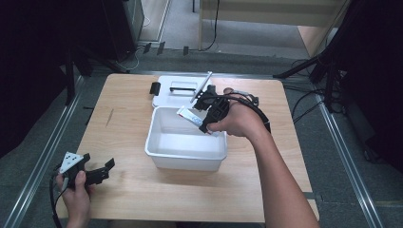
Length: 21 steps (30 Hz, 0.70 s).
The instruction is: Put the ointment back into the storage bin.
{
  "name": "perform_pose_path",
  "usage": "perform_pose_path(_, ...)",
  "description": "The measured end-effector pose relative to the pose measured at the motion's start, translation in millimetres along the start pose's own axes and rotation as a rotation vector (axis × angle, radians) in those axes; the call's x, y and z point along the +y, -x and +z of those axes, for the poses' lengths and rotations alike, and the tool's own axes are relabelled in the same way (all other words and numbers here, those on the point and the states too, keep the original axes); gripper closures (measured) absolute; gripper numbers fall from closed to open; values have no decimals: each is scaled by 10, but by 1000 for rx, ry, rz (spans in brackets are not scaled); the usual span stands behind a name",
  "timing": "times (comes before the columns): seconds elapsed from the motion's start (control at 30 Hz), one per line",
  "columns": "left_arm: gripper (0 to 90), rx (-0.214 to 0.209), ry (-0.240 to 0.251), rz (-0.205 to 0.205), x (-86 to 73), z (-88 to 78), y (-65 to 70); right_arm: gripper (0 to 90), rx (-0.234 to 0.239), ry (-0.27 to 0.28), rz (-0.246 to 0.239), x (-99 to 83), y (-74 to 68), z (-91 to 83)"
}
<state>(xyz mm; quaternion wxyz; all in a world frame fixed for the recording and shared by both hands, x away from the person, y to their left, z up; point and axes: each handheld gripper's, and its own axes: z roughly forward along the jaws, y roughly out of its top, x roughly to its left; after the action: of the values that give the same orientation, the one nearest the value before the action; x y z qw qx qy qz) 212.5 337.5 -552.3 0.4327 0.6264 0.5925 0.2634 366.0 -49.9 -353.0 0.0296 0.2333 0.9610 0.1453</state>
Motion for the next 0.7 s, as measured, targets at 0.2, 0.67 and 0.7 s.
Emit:
perform_pose_path(0.2, 0, 0, 0, 0, 0, 1, 0, 726, -23, -13, -166, -21, -39, 114)
perform_pose_path(0.67, 0, 0, -1, 3, 0, 1, 1, 725, -21, -49, -209, -140, 4, 277)
perform_pose_path(0.7, 0, 0, -1, 3, 0, 1, 1, 725, -18, -49, -215, -145, 14, 291)
